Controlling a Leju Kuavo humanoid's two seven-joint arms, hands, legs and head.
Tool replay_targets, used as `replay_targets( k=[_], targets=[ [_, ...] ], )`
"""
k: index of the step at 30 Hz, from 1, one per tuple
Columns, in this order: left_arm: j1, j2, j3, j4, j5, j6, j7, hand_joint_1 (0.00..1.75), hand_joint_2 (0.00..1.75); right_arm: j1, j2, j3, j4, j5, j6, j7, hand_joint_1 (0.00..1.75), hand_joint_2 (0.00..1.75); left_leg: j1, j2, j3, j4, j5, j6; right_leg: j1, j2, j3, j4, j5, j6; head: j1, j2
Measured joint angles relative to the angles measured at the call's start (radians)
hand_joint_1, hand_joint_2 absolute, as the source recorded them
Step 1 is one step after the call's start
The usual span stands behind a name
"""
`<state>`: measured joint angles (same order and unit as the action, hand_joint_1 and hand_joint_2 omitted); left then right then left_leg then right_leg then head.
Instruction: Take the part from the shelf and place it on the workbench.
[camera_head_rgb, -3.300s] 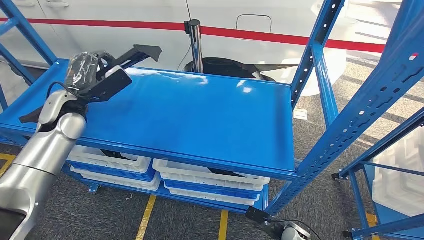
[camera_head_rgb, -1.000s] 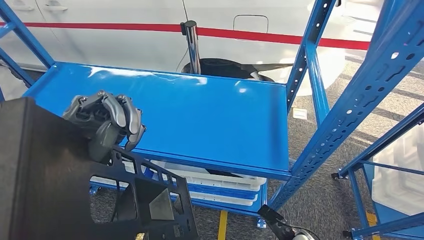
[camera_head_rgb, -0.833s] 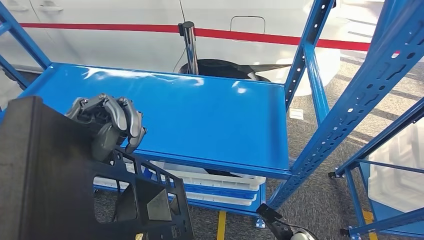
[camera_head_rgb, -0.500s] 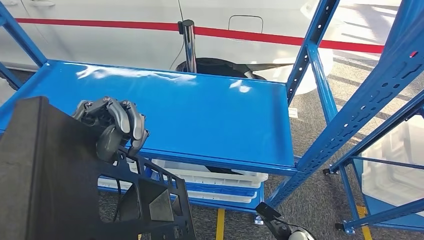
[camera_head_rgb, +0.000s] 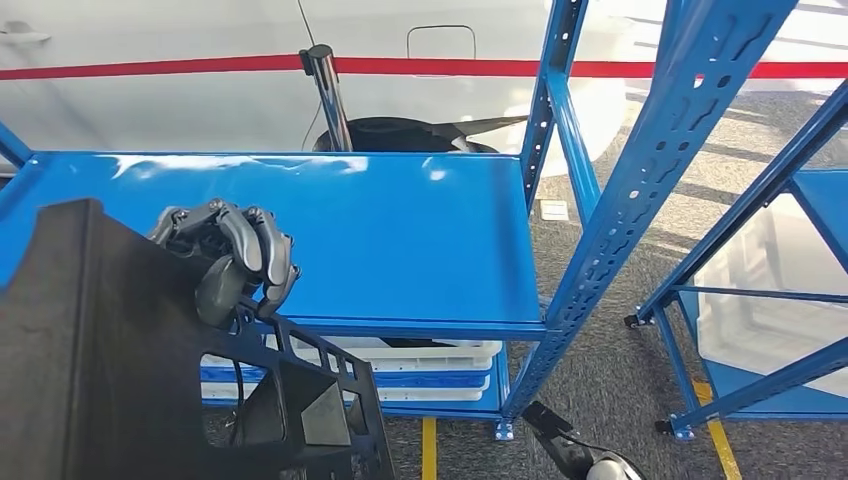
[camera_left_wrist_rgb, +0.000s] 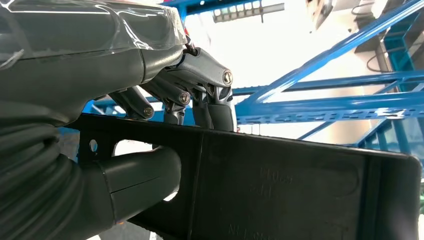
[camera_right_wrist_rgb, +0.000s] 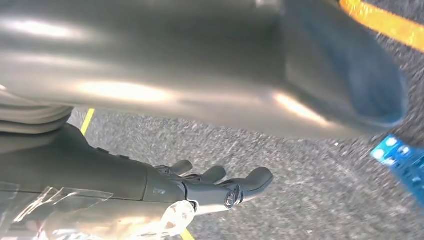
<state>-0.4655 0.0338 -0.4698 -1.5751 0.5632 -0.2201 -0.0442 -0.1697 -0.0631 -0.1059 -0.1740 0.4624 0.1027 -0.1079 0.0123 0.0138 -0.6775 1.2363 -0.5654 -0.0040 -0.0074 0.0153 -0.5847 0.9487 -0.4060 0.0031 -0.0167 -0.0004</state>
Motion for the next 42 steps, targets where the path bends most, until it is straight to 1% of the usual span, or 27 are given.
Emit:
replay_targets(
  k=[1,2,5,7,9,10,12,14,15,16,17,18,20,22,24,26,27,29,31,32,33,35,36,37,39,41,42],
  targets=[
    [0.003,0.0,0.0,0.0,0.0,0.0,0.001,1.75,1.75,0.0,0.0,-0.001,0.0,0.0,0.0,0.001,0.0,0.0,0.0,-0.002,-0.012,0.019,0.004,0.002,0.002,0.008,0.001,0.0,0.0,0.0,0.0,0.0],
    [0.004,0.0,0.0,0.0,0.0,0.0,0.002,1.75,1.75,0.001,0.0,-0.001,0.0,0.0,-0.001,0.002,0.0,0.0,-0.001,-0.005,0.001,-0.013,0.031,0.007,0.003,0.018,0.002,0.0,0.0,0.0,0.0,0.0],
    [0.004,0.0,-0.001,0.0,0.0,-0.001,0.002,1.75,1.75,0.0,0.0,-0.001,0.0,-0.001,-0.003,0.003,0.0,0.0,-0.003,-0.038,0.095,-0.223,0.129,0.022,0.006,0.045,0.004,0.002,0.0,0.002,0.0,0.0],
    [0.005,0.0,-0.002,0.0,0.0,-0.001,0.002,1.75,1.75,0.0,0.0,-0.001,0.0,-0.001,-0.004,0.003,0.0,0.0,-0.006,-0.056,0.124,-0.286,0.145,0.029,0.006,0.058,-0.001,0.002,0.003,0.009,0.0,0.0],
    [0.005,0.0,-0.005,0.0,0.001,-0.001,0.003,1.75,1.75,0.005,-0.001,-0.002,0.0,-0.002,-0.005,0.004,0.0,0.0,-0.007,-0.046,0.127,-0.292,0.148,0.038,0.004,0.069,-0.006,0.001,0.006,0.02,0.0,0.0],
    [0.005,-0.001,-0.007,0.0,0.001,-0.001,0.003,1.75,1.75,0.007,-0.001,-0.002,0.0,-0.002,-0.004,0.004,0.0,0.0,-0.006,-0.04,0.128,-0.295,0.151,0.044,0.004,0.061,-0.01,0.009,-0.001,0.025,0.001,0.0],
    [0.004,-0.002,-0.009,0.0,0.0,-0.001,0.004,1.75,1.75,0.006,-0.001,-0.002,0.0,-0.002,-0.005,0.004,0.0,0.0,-0.004,-0.024,0.13,-0.3,0.155,0.055,0.004,0.028,-0.044,0.086,-0.049,0.034,0.003,0.0],
    [0.008,-0.003,-0.011,0.0,0.0,-0.002,0.006,1.75,1.75,0.004,0.0,-0.002,0.0,-0.003,-0.005,0.005,0.0,0.0,-0.005,-0.008,0.13,-0.3,0.155,0.059,0.001,0.002,-0.11,0.234,-0.119,0.041,0.004,0.0],
    [0.01,-0.003,-0.013,0.0,0.0,-0.003,0.009,1.75,1.75,0.005,0.0,-0.002,0.0,-0.003,-0.005,0.005,0.0,0.0,-0.005,-0.001,0.13,-0.3,0.155,0.059,0.0,-0.001,-0.136,0.291,-0.138,0.044,0.004,0.0],
    [0.013,-0.003,-0.016,0.0,0.0,-0.005,0.012,1.75,1.75,0.006,0.0,-0.002,0.0,-0.003,-0.005,0.006,0.0,0.0,-0.005,0.007,0.13,-0.3,0.154,0.059,-0.002,-0.003,-0.145,0.314,-0.138,0.045,0.004,0.0],
    [0.015,-0.003,-0.02,0.0,0.001,-0.009,0.014,1.75,1.75,0.007,0.0,-0.002,0.0,-0.004,-0.005,0.007,0.0,0.0,-0.005,0.013,0.131,-0.3,0.154,0.059,-0.003,-0.006,-0.132,0.289,-0.119,0.045,0.004,0.0],
    [0.016,-0.004,-0.026,-0.001,0.002,-0.015,0.016,1.75,1.75,0.007,-0.001,-0.002,0.0,-0.004,-0.005,0.007,0.0,0.0,-0.005,0.019,0.132,-0.3,0.153,0.057,-0.003,-0.012,-0.101,0.231,-0.088,0.043,0.004,0.0],
    [0.015,-0.005,-0.041,-0.006,0.01,-0.03,0.017,1.75,1.75,0.005,-0.002,-0.003,0.0,-0.004,-0.005,0.009,0.0,0.0,-0.009,0.032,0.135,-0.298,0.149,0.052,0.001,-0.041,-0.022,0.079,-0.032,0.037,0.004,0.0],
    [0.015,-0.006,-0.058,-0.012,0.018,-0.043,0.02,1.75,1.75,0.0,-0.003,-0.006,0.0,-0.005,-0.005,0.011,0.0,0.0,-0.014,0.046,0.136,-0.297,0.146,0.043,0.006,-0.056,0.013,0.006,-0.016,0.029,0.003,0.0],
    [0.014,-0.007,-0.073,-0.016,0.024,-0.05,0.022,1.75,1.75,-0.001,-0.003,-0.008,0.0,-0.005,-0.004,0.014,0.0,0.0,-0.016,0.06,0.138,-0.298,0.144,0.034,0.007,-0.042,0.011,0.002,-0.014,0.02,0.003,0.0],
    [0.013,-0.007,-0.084,-0.02,0.033,-0.053,0.024,1.75,1.75,-0.001,-0.003,-0.01,0.0,-0.005,-0.004,0.016,0.0,0.0,-0.013,0.046,0.126,-0.266,0.119,0.023,0.003,-0.028,0.011,0.0,-0.009,0.009,0.002,0.0],
    [0.013,-0.007,-0.087,-0.022,0.038,-0.054,0.027,1.75,1.75,-0.001,-0.003,-0.011,0.0,-0.005,-0.004,0.016,0.0,0.0,-0.011,0.032,0.105,-0.22,0.09,0.017,0.0,-0.022,0.01,-0.001,-0.007,0.005,0.002,0.0],
    [0.017,-0.007,-0.094,-0.024,0.049,-0.055,0.035,1.75,1.75,-0.002,-0.003,-0.014,0.0,-0.005,-0.004,0.017,0.0,0.0,-0.007,0.006,0.04,-0.076,0.022,0.01,-0.001,-0.007,0.007,-0.001,-0.004,-0.002,0.001,0.0],
    [0.021,-0.007,-0.1,-0.024,0.06,-0.054,0.046,1.75,1.75,-0.001,-0.004,-0.018,0.0,-0.005,-0.004,0.018,0.0,0.0,-0.006,-0.001,-0.004,0.016,-0.001,0.008,0.0,0.011,0.006,-0.001,-0.003,-0.004,0.0,0.0],
    [0.022,-0.007,-0.103,-0.024,0.064,-0.053,0.05,1.75,1.75,0.0,-0.004,-0.02,0.0,-0.005,-0.004,0.019,0.0,0.0,-0.007,-0.003,0.002,0.002,0.016,0.01,0.0,0.02,0.006,-0.001,-0.002,-0.004,0.0,0.0],
    [0.022,-0.007,-0.107,-0.025,0.067,-0.051,0.054,1.75,1.75,0.001,-0.004,-0.023,0.0,-0.005,-0.004,0.02,0.0,0.0,-0.007,-0.007,0.028,-0.052,0.049,0.014,0.0,0.031,0.007,-0.001,-0.002,-0.003,0.0,0.0],
    [0.021,-0.007,-0.112,-0.029,0.075,-0.049,0.059,1.75,1.75,0.001,-0.002,-0.026,0.0,-0.005,-0.004,0.02,0.0,0.0,-0.007,-0.039,0.101,-0.206,0.117,0.026,0.001,0.049,0.008,0.0,0.0,0.0,0.0,0.0],
    [0.02,-0.007,-0.114,-0.031,0.079,-0.049,0.062,1.75,1.75,0.0,-0.002,-0.026,0.0,-0.005,-0.004,0.02,0.0,0.0,-0.008,-0.055,0.126,-0.261,0.135,0.032,0.001,0.057,0.005,0.001,0.001,0.004,0.0,0.0],
    [0.019,-0.007,-0.117,-0.033,0.083,-0.049,0.065,1.75,1.75,0.0,-0.001,-0.027,0.0,-0.005,-0.004,0.02,0.0,0.0,-0.009,-0.066,0.138,-0.29,0.142,0.036,0.001,0.064,0.002,0.001,0.003,0.008,0.0,0.0],
    [0.019,-0.007,-0.12,-0.036,0.087,-0.048,0.07,1.75,1.75,0.002,-0.003,-0.028,0.0,-0.005,-0.004,0.021,0.0,0.0,-0.011,-0.061,0.141,-0.301,0.143,0.042,-0.001,0.077,-0.003,-0.002,0.009,0.02,0.001,0.0],
    [0.017,-0.007,-0.123,-0.04,0.089,-0.048,0.07,1.75,1.75,0.005,-0.005,-0.029,0.0,-0.005,-0.004,0.021,0.0,0.0,-0.006,-0.045,0.144,-0.308,0.151,0.051,-0.001,0.062,-0.014,0.019,-0.007,0.03,0.003,0.0],
    [0.017,-0.008,-0.125,-0.041,0.09,-0.048,0.07,1.75,1.75,0.004,-0.006,-0.029,0.0,-0.005,-0.004,0.021,0.0,0.0,-0.003,-0.036,0.146,-0.311,0.154,0.056,0.0,0.044,-0.031,0.058,-0.033,0.035,0.005,0.0]
  ],
)
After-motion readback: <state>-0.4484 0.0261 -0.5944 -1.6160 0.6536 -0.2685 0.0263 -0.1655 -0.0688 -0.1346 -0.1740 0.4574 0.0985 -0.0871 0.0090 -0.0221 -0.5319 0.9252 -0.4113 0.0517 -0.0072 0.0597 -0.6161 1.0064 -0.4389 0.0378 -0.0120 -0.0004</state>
